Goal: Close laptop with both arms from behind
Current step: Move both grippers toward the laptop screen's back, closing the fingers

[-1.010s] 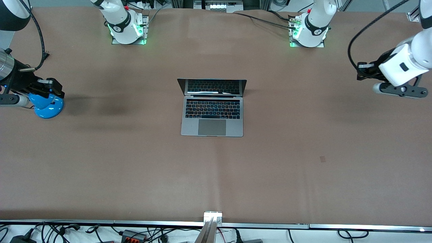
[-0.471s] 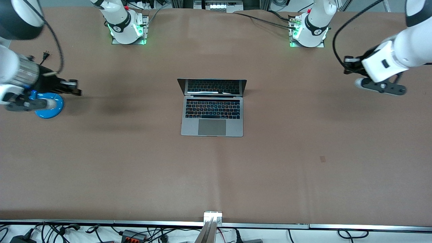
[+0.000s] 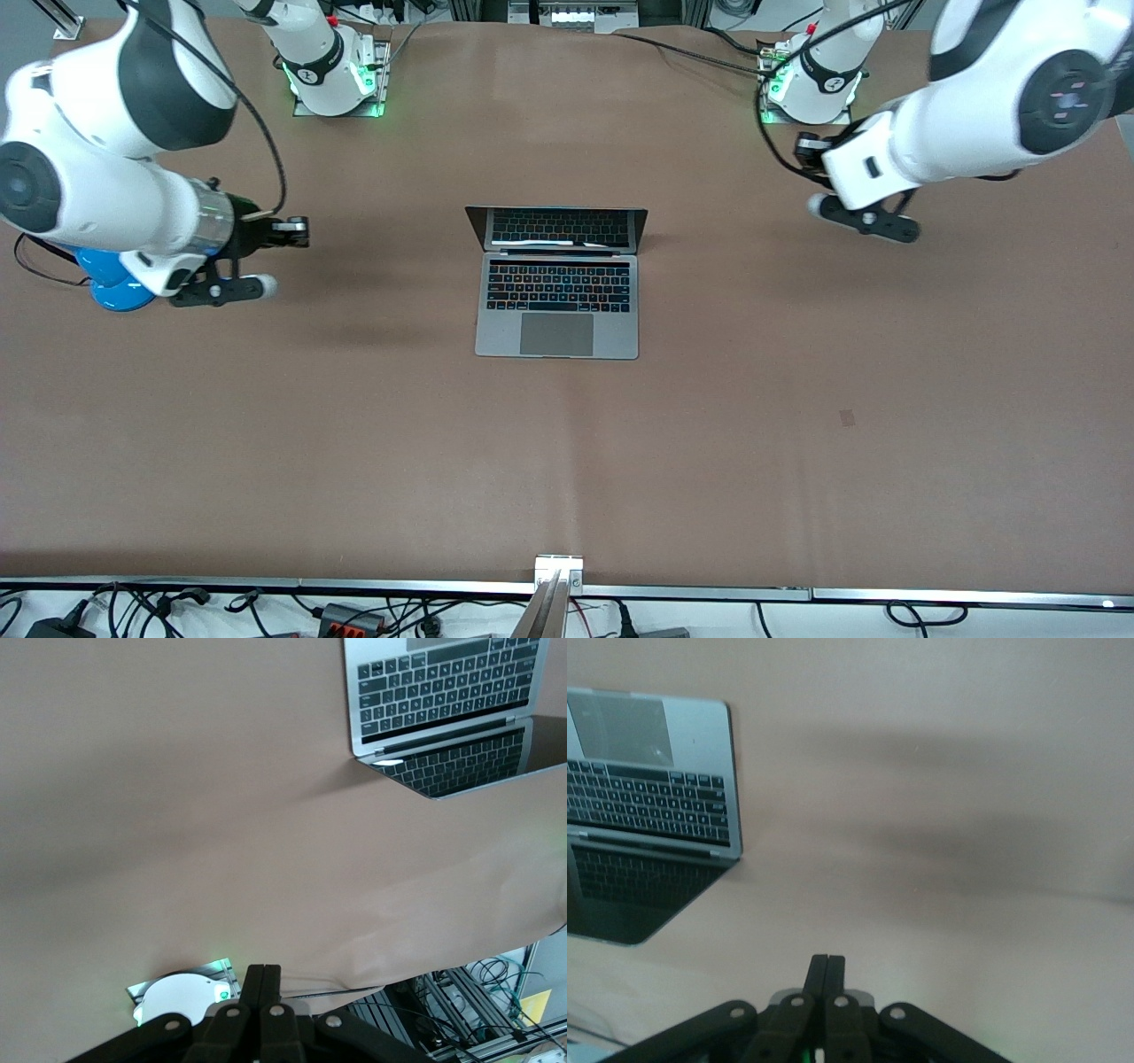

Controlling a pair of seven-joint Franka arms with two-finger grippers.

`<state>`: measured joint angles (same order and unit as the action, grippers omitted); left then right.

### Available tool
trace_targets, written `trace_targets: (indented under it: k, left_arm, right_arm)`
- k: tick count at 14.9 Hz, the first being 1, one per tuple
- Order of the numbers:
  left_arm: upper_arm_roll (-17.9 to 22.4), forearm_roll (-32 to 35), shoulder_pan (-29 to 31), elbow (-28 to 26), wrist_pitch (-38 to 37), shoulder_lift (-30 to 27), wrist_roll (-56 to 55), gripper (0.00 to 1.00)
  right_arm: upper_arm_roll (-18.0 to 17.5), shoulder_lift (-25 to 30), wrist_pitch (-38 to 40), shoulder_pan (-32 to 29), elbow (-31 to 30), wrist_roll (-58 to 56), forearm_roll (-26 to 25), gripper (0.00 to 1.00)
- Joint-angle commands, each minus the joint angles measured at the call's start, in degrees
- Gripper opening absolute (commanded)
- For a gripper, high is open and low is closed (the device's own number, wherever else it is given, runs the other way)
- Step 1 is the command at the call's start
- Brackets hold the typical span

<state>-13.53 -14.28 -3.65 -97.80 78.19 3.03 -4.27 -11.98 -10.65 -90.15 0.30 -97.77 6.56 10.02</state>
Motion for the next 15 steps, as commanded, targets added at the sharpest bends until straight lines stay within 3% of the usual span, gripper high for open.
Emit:
trace_targets:
  k: [1, 3, 7, 11, 15]
  left_arm:
    - [-3.86, -1.28, 1.01, -8.61, 5.03, -6.18, -2.13, 0.01]
    - [-6.06, -1.54, 1.10, -12.57, 7.15, -8.47, -2.58, 0.01]
    - [-6.33, -6.36, 0.75, -18.72, 8.90, -12.34, -2.58, 0.01]
    - [-11.85, -10.68, 0.75, -28.39, 18.11, -16.83, -2.58, 0.01]
    - [-18.98, -13.84, 0.66, -32.28, 27.01, -15.69, -2.41, 0.01]
  right_arm:
    - [0.12, 6.93, -4.13, -0.22, -10.65, 0.12, 5.60, 0.00]
    - [0.03, 11.94, -10.45, 0.22, -20.05, 0.20, 8.61, 0.00]
    - [-0.15, 16.97, -18.28, 6.01, -31.49, 0.81, 15.37, 0.00]
    - [-0.15, 17.94, -21.02, 13.73, -34.07, 7.90, 16.09, 0.00]
    - [-0.15, 17.33, -26.20, 18.59, -36.00, 12.16, 16.09, 0.00]
